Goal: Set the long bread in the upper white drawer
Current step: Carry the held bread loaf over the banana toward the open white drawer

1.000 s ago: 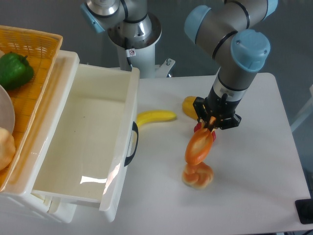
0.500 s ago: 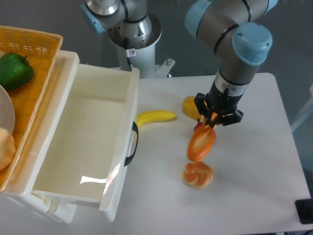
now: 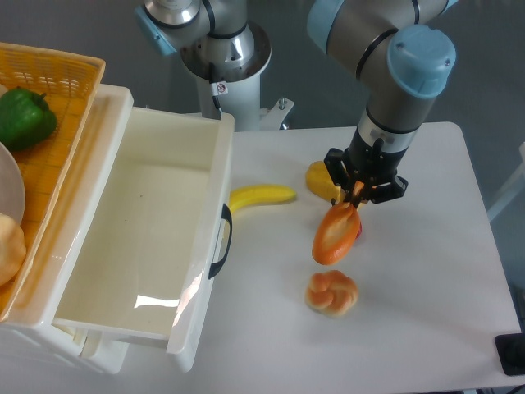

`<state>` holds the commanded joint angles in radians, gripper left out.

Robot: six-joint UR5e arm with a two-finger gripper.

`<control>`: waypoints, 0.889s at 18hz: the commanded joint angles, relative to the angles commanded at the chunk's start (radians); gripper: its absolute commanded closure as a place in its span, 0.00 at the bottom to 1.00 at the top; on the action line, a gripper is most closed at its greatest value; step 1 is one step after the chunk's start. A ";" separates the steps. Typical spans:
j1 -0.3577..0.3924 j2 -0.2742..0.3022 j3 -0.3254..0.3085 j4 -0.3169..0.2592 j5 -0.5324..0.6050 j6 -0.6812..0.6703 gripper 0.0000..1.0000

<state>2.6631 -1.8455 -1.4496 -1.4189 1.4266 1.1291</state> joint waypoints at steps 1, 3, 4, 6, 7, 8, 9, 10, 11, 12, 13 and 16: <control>-0.003 0.011 0.000 -0.003 -0.002 -0.018 1.00; -0.020 0.015 0.008 -0.005 -0.006 -0.052 1.00; -0.028 0.023 0.011 -0.008 -0.006 -0.069 1.00; -0.043 0.029 0.012 -0.018 -0.005 -0.100 1.00; -0.048 0.040 0.012 -0.020 -0.005 -0.118 1.00; -0.057 0.049 0.012 -0.020 -0.006 -0.141 1.00; -0.069 0.055 0.012 -0.020 -0.006 -0.162 1.00; -0.077 0.058 0.015 -0.020 -0.008 -0.178 1.00; -0.083 0.066 0.015 -0.026 -0.011 -0.196 1.00; -0.083 0.077 0.015 -0.032 -0.026 -0.222 1.00; -0.083 0.078 0.015 -0.035 -0.053 -0.242 1.00; -0.084 0.089 0.018 -0.051 -0.100 -0.272 1.00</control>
<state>2.5786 -1.7565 -1.4312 -1.4695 1.3269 0.8576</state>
